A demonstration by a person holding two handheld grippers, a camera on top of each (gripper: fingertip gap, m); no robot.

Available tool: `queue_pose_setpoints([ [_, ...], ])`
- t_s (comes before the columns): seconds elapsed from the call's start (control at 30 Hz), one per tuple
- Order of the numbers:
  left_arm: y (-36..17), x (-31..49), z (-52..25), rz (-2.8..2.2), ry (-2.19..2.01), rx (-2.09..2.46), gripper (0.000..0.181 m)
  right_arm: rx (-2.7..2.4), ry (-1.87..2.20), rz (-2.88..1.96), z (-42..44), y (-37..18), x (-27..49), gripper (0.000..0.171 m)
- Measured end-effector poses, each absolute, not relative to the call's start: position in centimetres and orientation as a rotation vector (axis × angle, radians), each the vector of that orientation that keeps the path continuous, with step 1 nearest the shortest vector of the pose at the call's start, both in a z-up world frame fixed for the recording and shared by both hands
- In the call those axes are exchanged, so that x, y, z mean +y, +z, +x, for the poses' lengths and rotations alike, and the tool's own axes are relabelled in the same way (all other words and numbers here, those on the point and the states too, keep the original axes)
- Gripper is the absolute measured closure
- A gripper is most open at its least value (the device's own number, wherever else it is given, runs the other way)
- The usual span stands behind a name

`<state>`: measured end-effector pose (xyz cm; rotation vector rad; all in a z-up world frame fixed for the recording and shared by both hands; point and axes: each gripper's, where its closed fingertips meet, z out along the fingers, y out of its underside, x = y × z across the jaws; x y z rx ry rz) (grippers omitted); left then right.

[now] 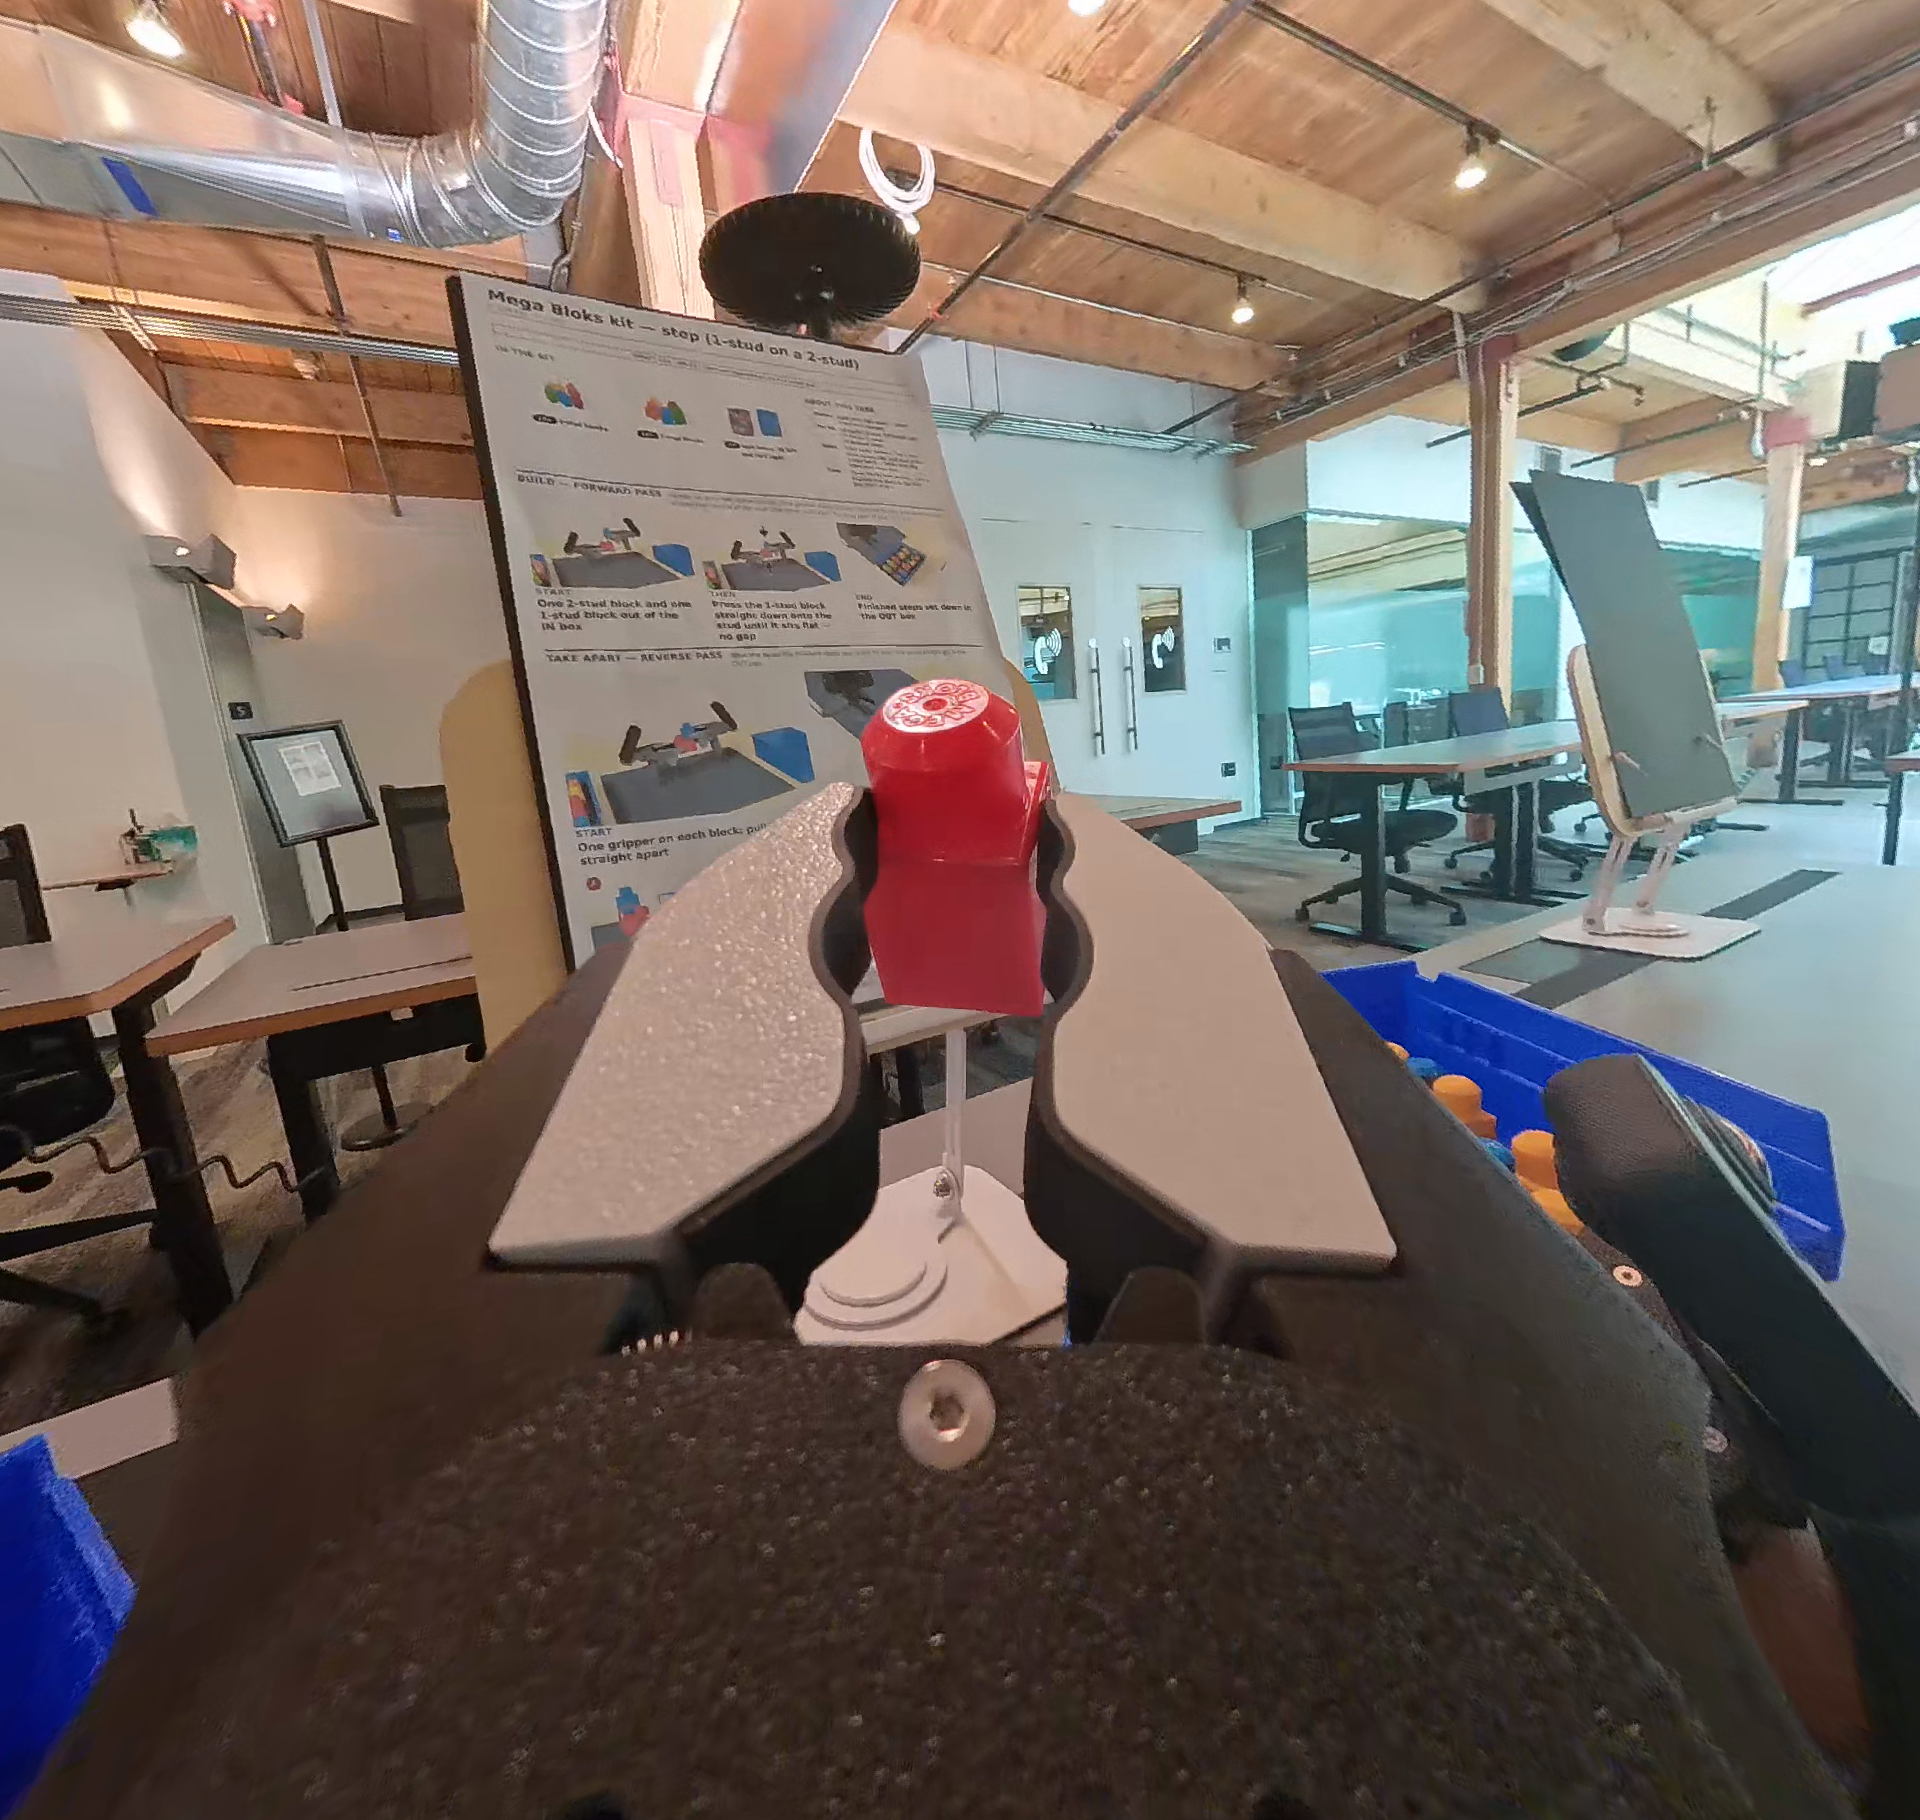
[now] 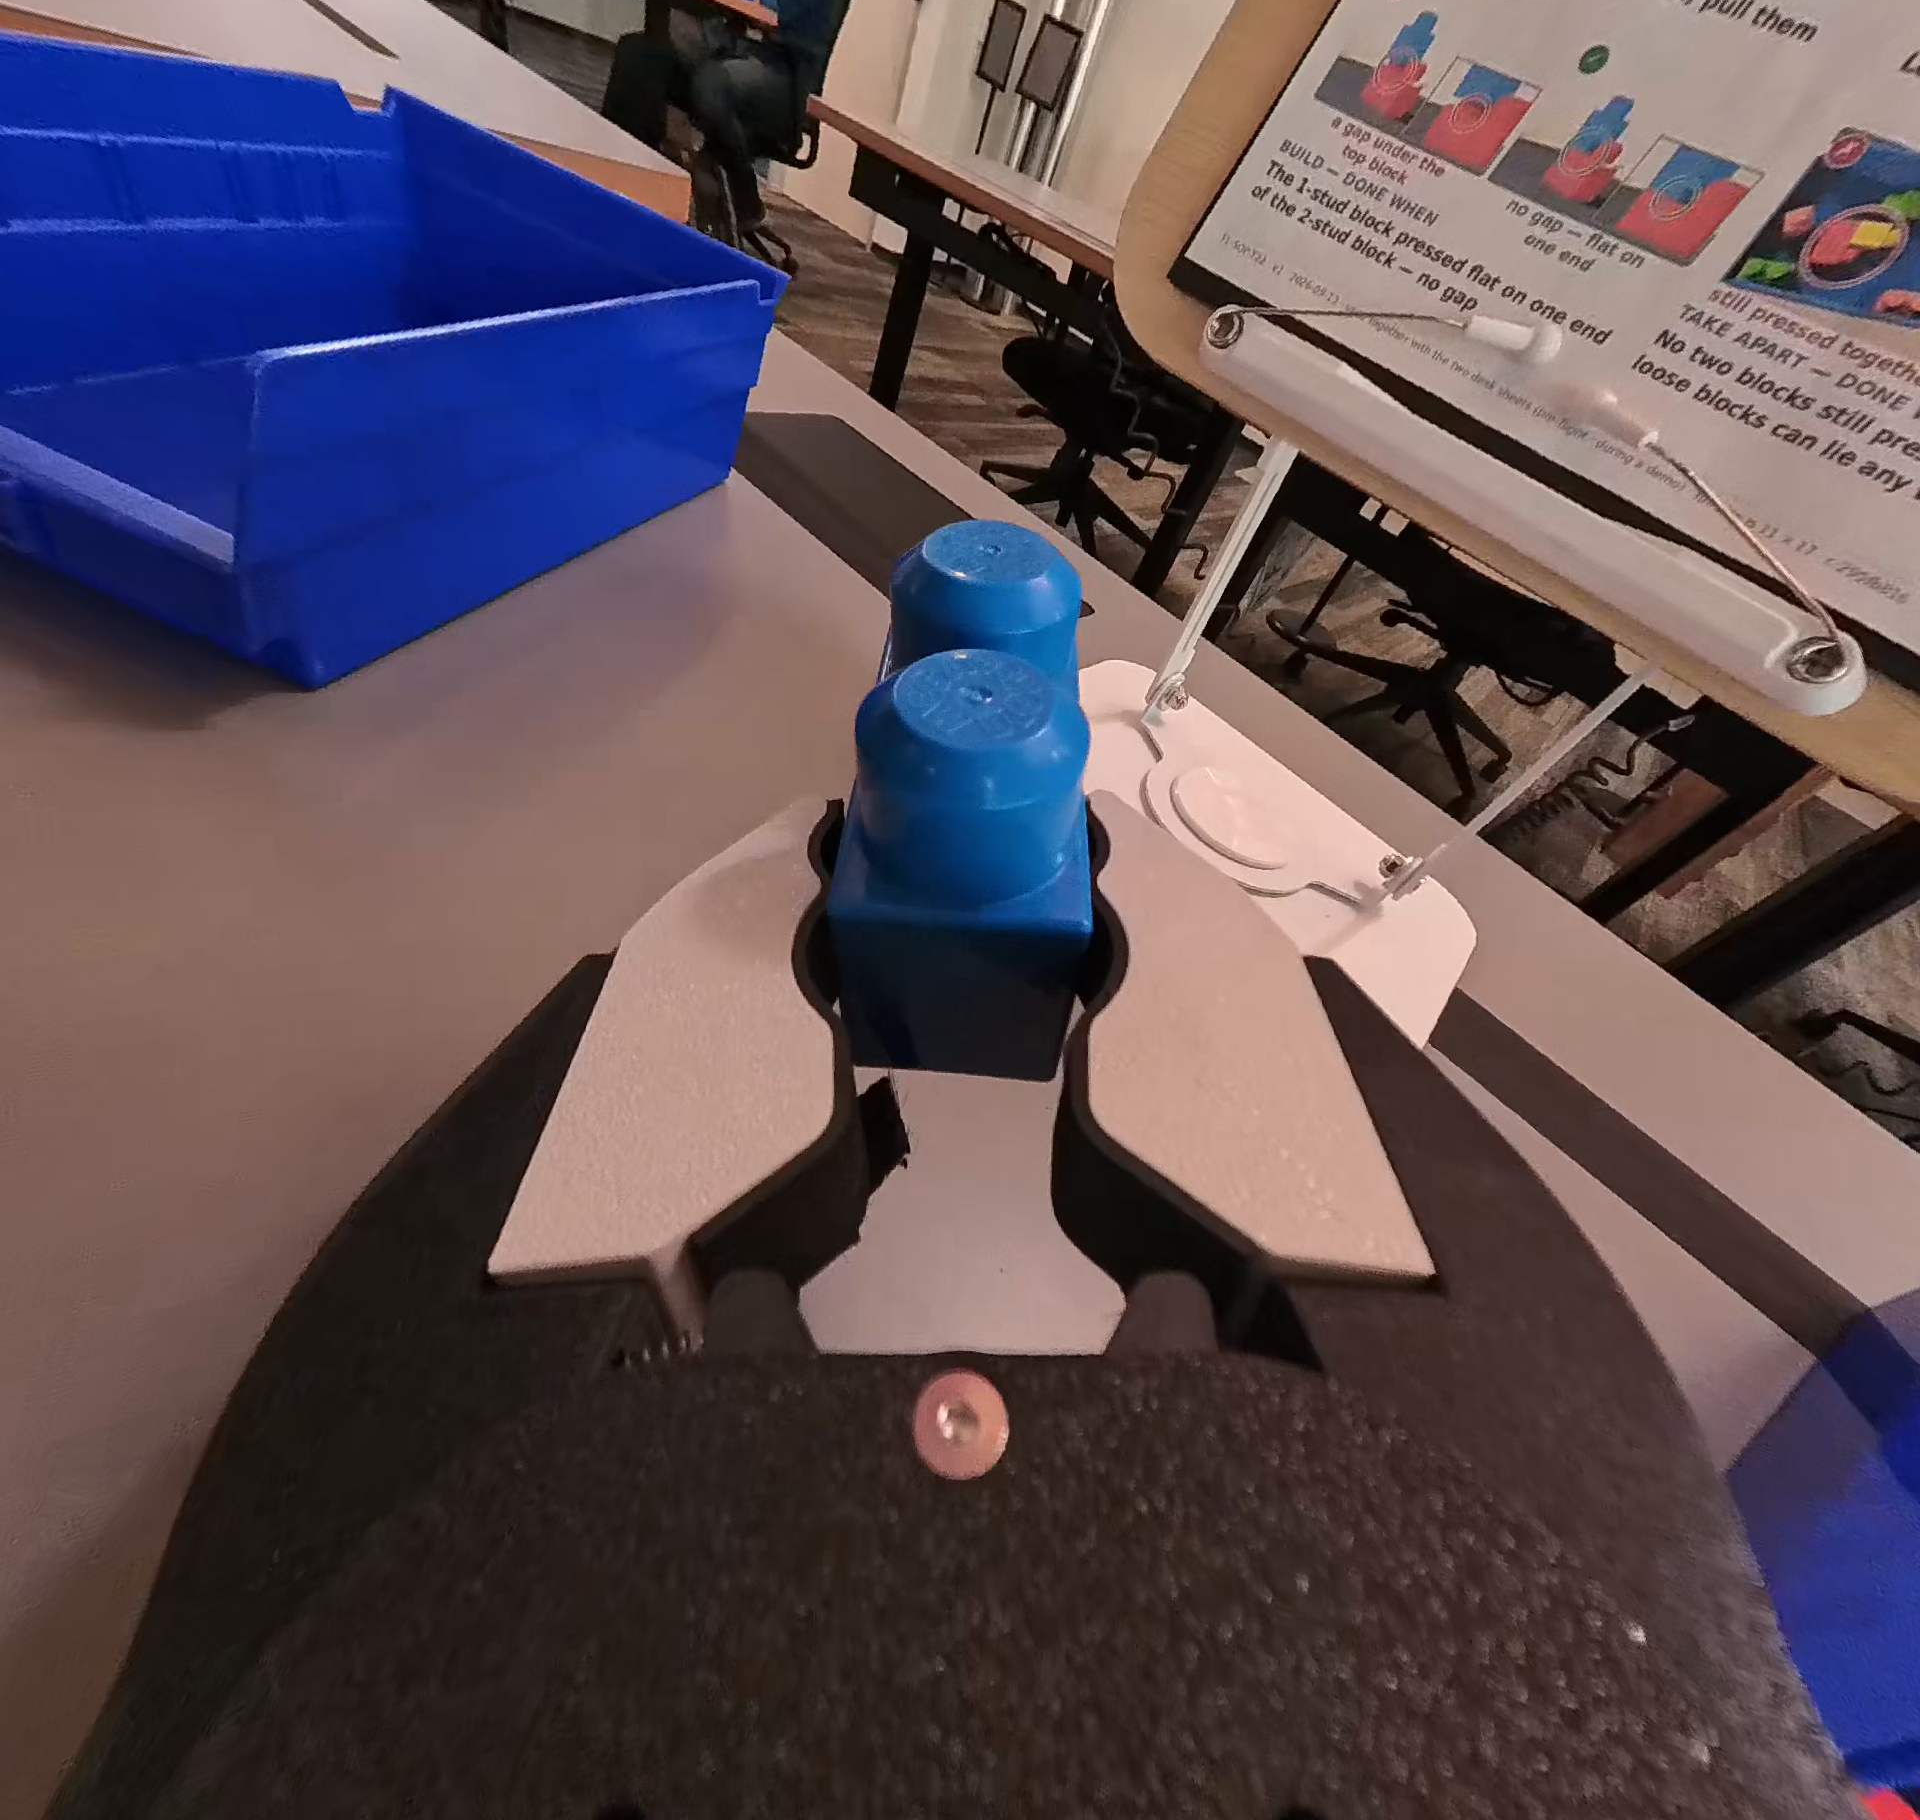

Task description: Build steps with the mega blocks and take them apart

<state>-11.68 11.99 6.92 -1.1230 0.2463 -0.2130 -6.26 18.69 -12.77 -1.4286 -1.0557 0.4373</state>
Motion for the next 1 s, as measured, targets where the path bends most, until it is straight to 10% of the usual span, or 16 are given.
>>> queue_pose_setpoints([
  [0.63, 5.8, 12.9, -11.5, -1.163, -0.196, 0.261, 0.151, -1.068, 0.416, -1.417, -6.3, -12.9, 18.6, 0.130],
  [1.0, -4.7, 19.2, -13.3, -1.451, -0.106, 0.293, 0.151, -1.023, 0.438, -1.377, -5.8, -11.0, 18.4, 0.130],
])
